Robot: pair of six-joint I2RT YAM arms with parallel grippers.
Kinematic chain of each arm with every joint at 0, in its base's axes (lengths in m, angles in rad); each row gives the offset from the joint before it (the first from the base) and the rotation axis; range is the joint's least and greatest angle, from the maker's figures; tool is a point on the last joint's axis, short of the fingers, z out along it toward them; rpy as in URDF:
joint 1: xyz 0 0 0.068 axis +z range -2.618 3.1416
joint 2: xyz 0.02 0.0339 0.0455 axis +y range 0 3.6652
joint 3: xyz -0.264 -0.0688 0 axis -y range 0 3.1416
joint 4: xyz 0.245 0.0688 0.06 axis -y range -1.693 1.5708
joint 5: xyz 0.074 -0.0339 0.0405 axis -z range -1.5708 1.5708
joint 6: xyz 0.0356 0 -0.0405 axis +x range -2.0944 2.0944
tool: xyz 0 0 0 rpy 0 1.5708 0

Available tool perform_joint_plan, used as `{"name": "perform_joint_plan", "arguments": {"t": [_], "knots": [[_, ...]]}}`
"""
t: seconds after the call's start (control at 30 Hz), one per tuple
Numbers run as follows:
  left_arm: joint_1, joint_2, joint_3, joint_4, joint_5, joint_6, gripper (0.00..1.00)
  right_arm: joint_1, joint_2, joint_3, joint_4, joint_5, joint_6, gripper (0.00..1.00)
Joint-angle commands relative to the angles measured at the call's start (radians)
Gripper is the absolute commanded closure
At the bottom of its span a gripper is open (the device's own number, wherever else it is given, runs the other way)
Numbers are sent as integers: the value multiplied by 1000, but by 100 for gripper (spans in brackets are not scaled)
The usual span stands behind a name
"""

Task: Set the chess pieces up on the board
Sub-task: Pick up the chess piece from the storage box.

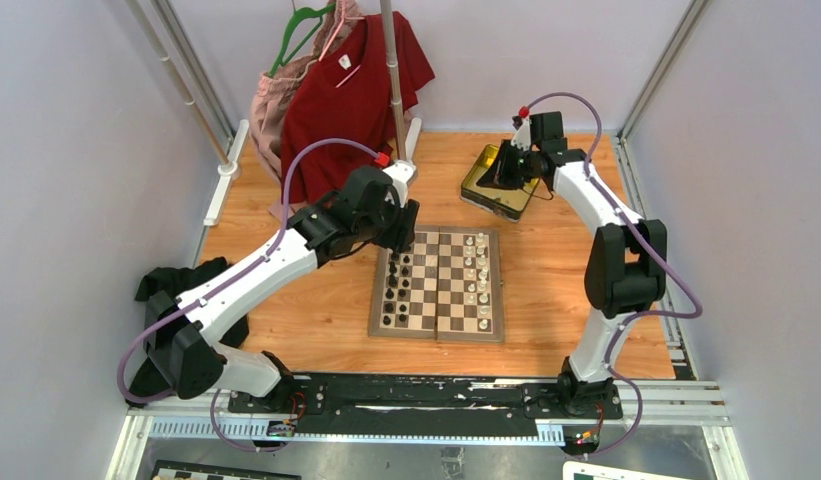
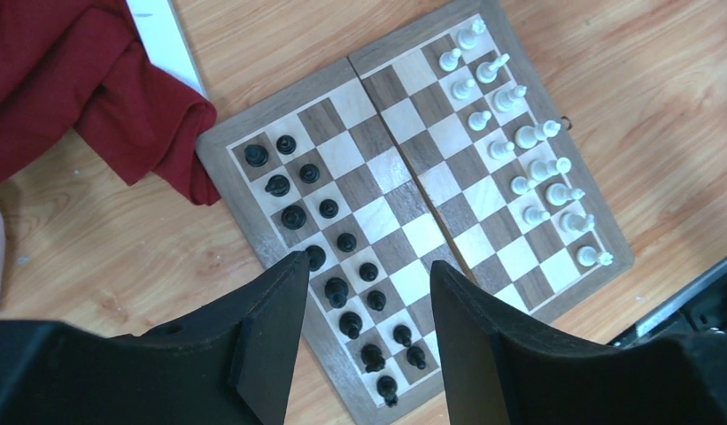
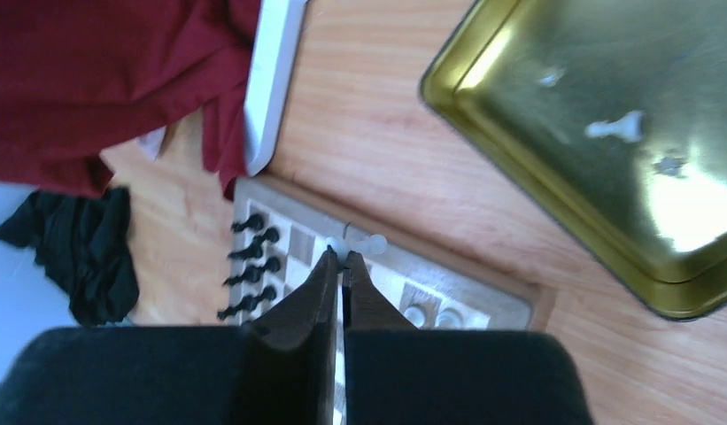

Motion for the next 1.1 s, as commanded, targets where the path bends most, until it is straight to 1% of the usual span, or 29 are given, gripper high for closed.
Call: {"name": "perform_joint_plan", "arguments": {"t": [0.0,0.1,0.23,0.3,0.37,0.43,0.53,0.67,0.73,0.8,0.93,1.07], "knots": [[17,-31,54,14,45,-48,42,13,-94,-100,71,-205,-75,100],[40,-22,84,-3,105,-117,44,18,-156,-171,112,-307,-105,100],[107,4,123,-33,206,-264,47,24,-252,-265,187,-423,-110,100],[155,18,121,-29,298,-361,47,26,-300,-312,253,-482,-85,100],[207,31,98,17,404,-464,47,28,-343,-359,336,-545,-43,100],[253,44,57,86,510,-575,47,33,-379,-398,413,-595,4,100],[296,57,-25,221,637,-738,47,43,-424,-424,479,-651,43,100],[300,94,-113,433,779,-930,45,64,-448,-426,496,-693,48,100],[298,110,-173,596,841,-1063,44,77,-454,-426,497,-703,42,100],[298,117,-200,678,871,-1138,44,88,-457,-426,492,-710,30,100],[298,114,-185,714,885,-1202,42,113,-462,-411,438,-713,-24,100],[298,117,-211,782,890,-1293,40,137,-480,-394,351,-704,-87,100]]}}
